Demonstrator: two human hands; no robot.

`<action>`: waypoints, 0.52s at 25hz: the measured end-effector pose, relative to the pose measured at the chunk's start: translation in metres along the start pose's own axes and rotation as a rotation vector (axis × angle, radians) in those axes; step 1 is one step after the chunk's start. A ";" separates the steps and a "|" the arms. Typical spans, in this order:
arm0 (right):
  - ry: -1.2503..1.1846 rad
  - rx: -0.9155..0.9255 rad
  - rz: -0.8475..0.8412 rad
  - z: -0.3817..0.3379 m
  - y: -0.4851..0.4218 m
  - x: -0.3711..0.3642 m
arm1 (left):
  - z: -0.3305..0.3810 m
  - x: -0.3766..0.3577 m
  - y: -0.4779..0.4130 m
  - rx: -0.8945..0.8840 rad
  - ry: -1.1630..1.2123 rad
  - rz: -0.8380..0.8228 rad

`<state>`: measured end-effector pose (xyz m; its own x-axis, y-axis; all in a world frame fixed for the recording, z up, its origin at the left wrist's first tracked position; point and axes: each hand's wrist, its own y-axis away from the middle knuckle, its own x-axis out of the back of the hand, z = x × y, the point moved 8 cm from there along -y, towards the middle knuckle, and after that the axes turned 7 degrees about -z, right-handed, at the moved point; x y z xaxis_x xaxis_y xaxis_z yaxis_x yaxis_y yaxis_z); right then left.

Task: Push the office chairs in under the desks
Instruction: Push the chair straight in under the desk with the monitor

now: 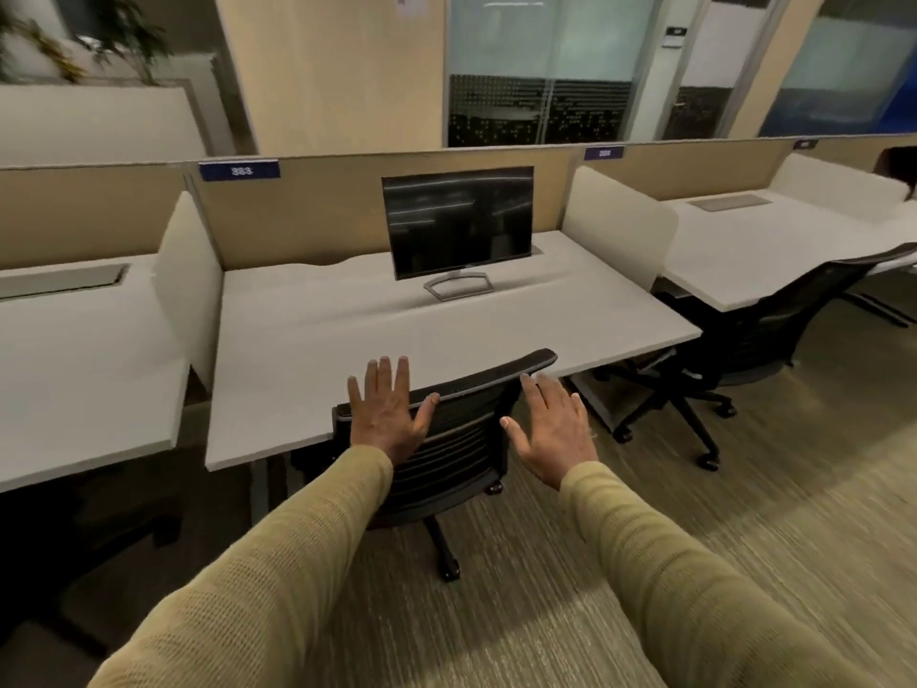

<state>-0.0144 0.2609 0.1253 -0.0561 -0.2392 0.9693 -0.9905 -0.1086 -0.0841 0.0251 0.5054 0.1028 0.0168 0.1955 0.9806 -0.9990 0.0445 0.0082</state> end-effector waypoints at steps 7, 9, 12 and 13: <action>0.029 0.203 -0.105 0.006 -0.072 0.001 | -0.036 -0.006 -0.009 0.316 -0.033 -0.062; 0.035 0.241 -0.120 0.004 -0.102 -0.002 | -0.045 -0.009 -0.024 0.382 -0.051 -0.065; 0.035 0.260 -0.192 0.001 -0.139 -0.021 | -0.067 -0.030 -0.044 0.458 -0.019 -0.229; 0.041 0.269 -0.240 0.002 -0.151 -0.030 | -0.072 -0.039 -0.052 0.466 0.000 -0.310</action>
<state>0.1368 0.2828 0.1085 0.1635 -0.1376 0.9769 -0.9079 -0.4083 0.0944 0.0791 0.5660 0.0502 0.3125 0.2421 0.9185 -0.8601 -0.3384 0.3818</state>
